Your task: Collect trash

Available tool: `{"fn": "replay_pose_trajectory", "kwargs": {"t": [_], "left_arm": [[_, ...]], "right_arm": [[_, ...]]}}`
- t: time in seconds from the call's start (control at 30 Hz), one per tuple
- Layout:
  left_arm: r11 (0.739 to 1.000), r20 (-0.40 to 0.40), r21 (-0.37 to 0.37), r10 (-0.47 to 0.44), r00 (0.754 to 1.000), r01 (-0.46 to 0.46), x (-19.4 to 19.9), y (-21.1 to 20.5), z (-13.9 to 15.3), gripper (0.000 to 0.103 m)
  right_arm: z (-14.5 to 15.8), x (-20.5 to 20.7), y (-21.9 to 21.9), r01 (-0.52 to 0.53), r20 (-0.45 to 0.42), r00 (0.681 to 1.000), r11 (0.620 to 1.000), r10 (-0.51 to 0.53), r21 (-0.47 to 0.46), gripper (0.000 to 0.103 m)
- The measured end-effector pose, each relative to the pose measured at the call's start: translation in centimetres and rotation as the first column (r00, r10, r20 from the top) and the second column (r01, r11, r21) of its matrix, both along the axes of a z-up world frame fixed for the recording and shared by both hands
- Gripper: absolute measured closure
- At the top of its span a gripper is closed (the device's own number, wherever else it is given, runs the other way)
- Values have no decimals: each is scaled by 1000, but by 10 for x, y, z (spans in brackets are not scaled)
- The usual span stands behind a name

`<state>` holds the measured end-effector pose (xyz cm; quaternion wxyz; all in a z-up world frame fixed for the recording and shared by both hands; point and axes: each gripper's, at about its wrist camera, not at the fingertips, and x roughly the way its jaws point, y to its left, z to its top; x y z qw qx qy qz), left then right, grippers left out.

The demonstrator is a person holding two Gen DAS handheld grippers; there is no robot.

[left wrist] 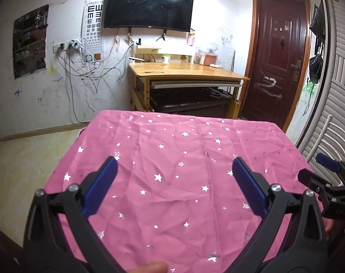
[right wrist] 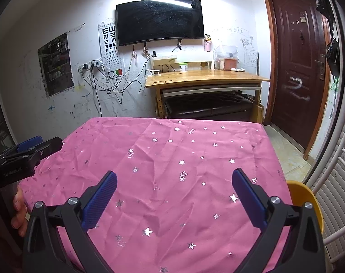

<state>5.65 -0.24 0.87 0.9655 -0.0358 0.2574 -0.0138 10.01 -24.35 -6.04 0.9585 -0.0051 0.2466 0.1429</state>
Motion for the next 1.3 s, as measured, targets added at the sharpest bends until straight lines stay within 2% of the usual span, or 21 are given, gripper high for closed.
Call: {"fn": "replay_pose_trajectory", "kwargs": {"t": [1.3], "left_arm": [[1000, 15, 9, 4, 1000, -4, -1, 6, -1, 7]], "right_arm": [[1, 0, 5, -12, -3, 1000, 1000, 12, -7, 8]]}}
